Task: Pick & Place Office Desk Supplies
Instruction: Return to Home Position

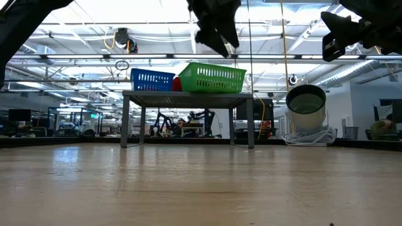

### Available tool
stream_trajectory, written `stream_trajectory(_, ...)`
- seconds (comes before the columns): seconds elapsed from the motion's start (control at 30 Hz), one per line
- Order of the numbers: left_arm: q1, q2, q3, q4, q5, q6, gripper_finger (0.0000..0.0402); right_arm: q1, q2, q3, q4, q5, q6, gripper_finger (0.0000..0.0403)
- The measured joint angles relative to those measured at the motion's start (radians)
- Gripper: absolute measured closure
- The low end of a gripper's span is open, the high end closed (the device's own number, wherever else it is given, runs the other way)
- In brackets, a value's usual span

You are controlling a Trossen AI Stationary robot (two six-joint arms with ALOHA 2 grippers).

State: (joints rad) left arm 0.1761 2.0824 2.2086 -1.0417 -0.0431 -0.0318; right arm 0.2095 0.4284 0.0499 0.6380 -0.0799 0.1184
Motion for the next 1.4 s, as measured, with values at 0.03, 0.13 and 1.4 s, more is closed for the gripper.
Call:
stream_trajectory(0.03, 0.0, -0.011, 0.0, -0.001, 0.0, -0.002, 0.0107, 0.0, 0.0, 0.0, 0.0, 0.0, 0.0, 0.0261)
stream_trajectory(0.13, -0.005, -0.047, 0.0, -0.001, 0.0, -0.015, 0.0107, 0.0, 0.0, 0.0, 0.0, 0.0, 0.0, 0.0261)
stream_trajectory(1.4, -0.229, -0.454, -0.707, 1.055, 0.131, -0.177, 0.0107, 0.0, 0.0, 0.0, 0.0, 0.0, 0.0, 0.0261)
